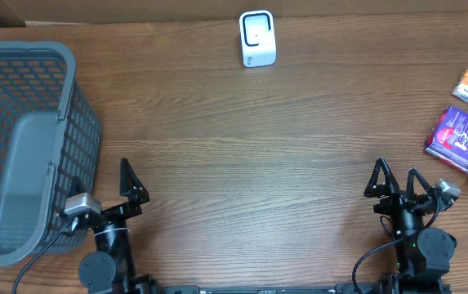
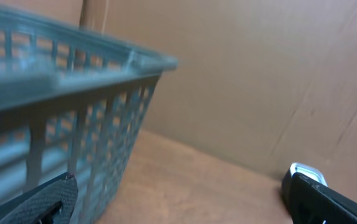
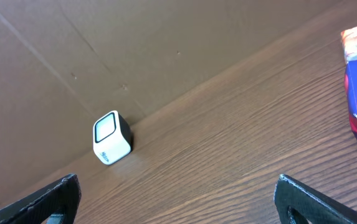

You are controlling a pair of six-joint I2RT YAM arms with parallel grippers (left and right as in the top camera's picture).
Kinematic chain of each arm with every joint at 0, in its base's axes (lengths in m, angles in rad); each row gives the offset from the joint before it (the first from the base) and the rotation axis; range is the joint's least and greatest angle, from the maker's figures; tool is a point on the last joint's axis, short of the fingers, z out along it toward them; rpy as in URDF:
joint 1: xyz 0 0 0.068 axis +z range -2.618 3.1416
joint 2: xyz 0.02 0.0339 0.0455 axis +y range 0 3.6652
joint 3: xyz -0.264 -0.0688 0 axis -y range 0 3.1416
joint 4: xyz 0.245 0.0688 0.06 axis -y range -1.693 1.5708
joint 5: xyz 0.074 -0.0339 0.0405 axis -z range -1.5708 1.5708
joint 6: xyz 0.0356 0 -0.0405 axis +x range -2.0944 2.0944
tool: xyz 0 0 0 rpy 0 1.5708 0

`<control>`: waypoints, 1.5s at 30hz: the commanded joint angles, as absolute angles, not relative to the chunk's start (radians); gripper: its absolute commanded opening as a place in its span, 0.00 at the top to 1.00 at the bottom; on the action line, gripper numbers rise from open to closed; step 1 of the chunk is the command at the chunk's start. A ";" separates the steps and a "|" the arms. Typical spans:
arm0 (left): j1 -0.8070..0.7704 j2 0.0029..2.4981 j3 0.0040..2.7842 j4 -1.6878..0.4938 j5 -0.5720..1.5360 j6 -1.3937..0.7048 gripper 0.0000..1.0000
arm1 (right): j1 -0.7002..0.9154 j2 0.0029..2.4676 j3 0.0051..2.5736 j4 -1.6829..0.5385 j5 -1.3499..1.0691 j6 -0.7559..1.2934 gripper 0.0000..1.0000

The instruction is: Scan the item barcode

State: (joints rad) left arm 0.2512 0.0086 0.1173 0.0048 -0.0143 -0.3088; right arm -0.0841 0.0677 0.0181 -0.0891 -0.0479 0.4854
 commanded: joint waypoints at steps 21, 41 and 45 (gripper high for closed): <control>0.112 0.005 0.005 0.046 -0.078 -0.303 0.00 | -0.078 0.068 0.008 -0.081 -0.043 0.475 0.00; 0.106 0.005 0.005 -0.066 -0.107 -0.303 0.00 | -0.016 0.044 0.008 -0.081 -0.043 0.475 0.00; 0.106 0.005 0.005 -0.066 -0.107 -0.303 0.00 | -0.016 0.044 0.008 -0.081 -0.043 0.475 0.00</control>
State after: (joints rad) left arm 0.1108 0.0086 0.0086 -0.0673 -0.0917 -0.3122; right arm -0.0235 0.0551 0.0181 -0.0891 -0.0475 0.4820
